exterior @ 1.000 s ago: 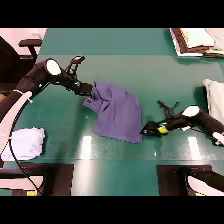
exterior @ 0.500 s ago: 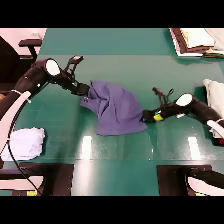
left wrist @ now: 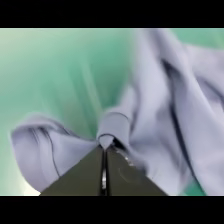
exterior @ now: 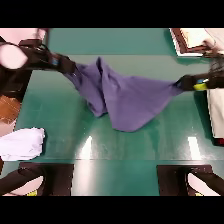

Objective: Fold the shirts.

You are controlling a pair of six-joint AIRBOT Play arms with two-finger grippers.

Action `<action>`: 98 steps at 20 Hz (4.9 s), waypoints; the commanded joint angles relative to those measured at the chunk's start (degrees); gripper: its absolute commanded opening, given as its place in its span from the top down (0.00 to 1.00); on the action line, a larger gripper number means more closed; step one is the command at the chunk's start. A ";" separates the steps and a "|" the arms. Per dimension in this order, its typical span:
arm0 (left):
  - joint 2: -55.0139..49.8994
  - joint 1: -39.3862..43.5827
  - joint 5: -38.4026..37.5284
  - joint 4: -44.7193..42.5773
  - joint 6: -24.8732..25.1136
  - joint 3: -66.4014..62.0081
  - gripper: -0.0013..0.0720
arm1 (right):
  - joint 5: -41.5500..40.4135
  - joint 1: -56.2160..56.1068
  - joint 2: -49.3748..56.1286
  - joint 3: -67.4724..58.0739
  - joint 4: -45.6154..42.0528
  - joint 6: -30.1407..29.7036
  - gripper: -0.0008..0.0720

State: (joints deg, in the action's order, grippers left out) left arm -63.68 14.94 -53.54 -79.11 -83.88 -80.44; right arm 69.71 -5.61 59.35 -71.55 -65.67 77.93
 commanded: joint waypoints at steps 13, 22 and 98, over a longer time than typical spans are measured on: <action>30.34 -0.02 -2.80 -4.17 1.40 -14.69 0.95 | 7.50 3.67 -12.55 -33.90 -17.16 0.72 0.97; 19.47 -0.04 -27.98 -3.43 1.44 -15.82 0.95 | 20.46 3.65 8.74 -46.66 -16.83 3.23 0.97; 7.50 -8.37 -5.20 8.24 0.39 29.42 0.95 | 6.69 9.09 6.01 40.68 4.57 4.76 0.50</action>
State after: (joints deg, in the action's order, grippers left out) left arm -56.23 6.59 -56.95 -70.46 -84.60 -50.96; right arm 78.04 8.51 61.54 -29.08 -61.63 81.93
